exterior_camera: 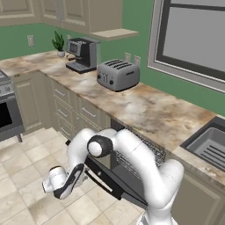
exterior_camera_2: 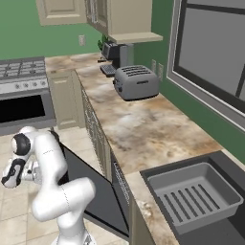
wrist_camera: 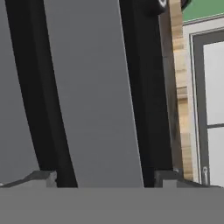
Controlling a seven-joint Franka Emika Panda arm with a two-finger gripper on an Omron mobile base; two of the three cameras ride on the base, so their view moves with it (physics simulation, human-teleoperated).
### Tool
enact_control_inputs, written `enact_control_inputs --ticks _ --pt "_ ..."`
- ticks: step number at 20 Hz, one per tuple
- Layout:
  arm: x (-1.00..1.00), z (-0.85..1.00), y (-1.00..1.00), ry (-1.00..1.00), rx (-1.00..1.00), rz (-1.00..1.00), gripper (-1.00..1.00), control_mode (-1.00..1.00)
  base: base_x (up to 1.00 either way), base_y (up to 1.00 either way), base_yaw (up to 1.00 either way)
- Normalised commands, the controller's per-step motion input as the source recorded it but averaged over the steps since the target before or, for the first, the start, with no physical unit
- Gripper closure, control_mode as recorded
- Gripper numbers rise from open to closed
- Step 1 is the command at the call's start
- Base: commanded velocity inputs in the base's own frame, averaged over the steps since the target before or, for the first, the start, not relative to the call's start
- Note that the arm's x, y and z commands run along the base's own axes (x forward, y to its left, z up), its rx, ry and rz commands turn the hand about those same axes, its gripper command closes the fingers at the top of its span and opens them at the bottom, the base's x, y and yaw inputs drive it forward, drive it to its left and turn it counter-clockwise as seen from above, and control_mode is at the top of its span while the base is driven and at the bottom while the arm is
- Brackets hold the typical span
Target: Open the dishwasher door and pull out the top rack.
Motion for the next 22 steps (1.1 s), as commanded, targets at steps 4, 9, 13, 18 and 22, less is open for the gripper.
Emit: enact_control_inputs --ticks 4,9,13,18,22 --pt "-0.69 0.99 0.0 -0.01 0.3 0.0 -1.0 -1.0 0.0 0.0 0.0" --pt "-0.68 1.0 -0.05 -0.04 0.26 0.0 -1.0 -1.0 0.0 0.0 0.0" --pt "-0.52 0.97 -0.39 -0.05 0.28 0.0 -1.0 -1.0 0.0 0.0 0.0" --pt "-0.36 0.99 -0.55 -0.06 0.29 0.0 -1.0 -1.0 0.0 0.0 0.0" --pt "-0.23 0.97 -0.54 -0.02 0.32 0.0 -1.0 -1.0 0.0 0.0 0.0"
